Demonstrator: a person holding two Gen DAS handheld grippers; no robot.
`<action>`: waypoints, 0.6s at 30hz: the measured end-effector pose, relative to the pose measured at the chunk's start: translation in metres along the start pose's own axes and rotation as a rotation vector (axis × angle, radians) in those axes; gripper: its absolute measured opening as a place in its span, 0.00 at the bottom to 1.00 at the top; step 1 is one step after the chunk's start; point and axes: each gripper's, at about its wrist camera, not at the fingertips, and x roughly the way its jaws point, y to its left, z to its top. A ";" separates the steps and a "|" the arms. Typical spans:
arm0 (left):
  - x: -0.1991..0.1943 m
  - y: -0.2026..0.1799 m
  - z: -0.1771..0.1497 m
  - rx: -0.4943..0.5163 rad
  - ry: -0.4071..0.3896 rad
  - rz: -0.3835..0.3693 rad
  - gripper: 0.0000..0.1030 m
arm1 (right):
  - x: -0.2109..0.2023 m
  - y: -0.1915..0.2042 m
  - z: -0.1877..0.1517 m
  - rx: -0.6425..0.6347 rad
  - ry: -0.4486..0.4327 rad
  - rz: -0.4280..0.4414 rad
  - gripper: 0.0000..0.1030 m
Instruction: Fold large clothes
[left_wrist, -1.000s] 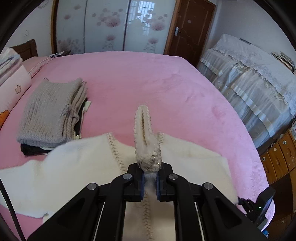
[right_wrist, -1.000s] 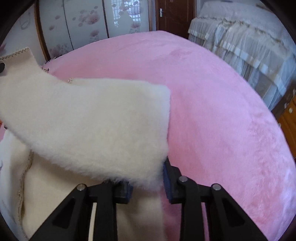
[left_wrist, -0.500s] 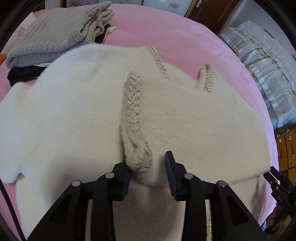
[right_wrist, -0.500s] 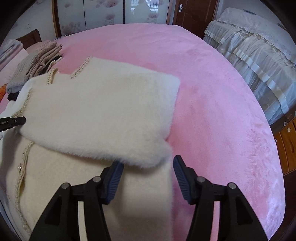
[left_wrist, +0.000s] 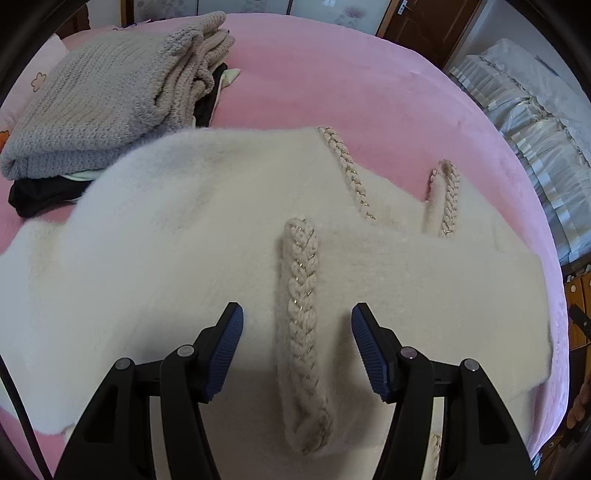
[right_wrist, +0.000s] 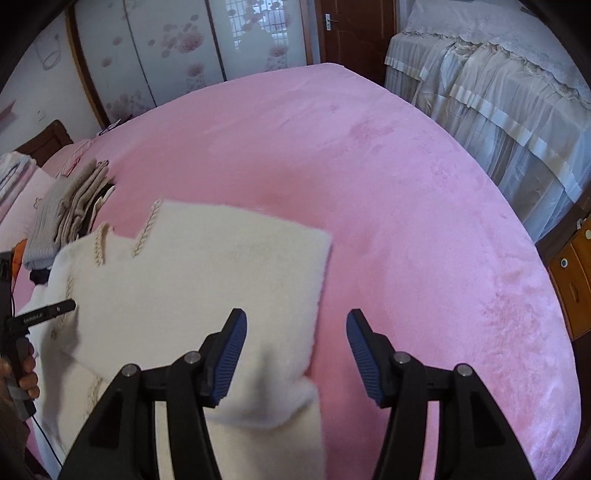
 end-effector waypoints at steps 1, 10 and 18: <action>0.003 -0.002 0.003 0.002 0.002 0.000 0.58 | 0.011 -0.004 0.007 0.019 0.010 0.000 0.55; 0.012 -0.019 0.014 0.019 -0.010 0.016 0.13 | 0.093 -0.009 0.029 0.051 0.153 0.045 0.29; 0.012 -0.031 0.005 0.014 -0.088 0.094 0.13 | 0.105 0.007 0.030 -0.036 0.093 -0.050 0.16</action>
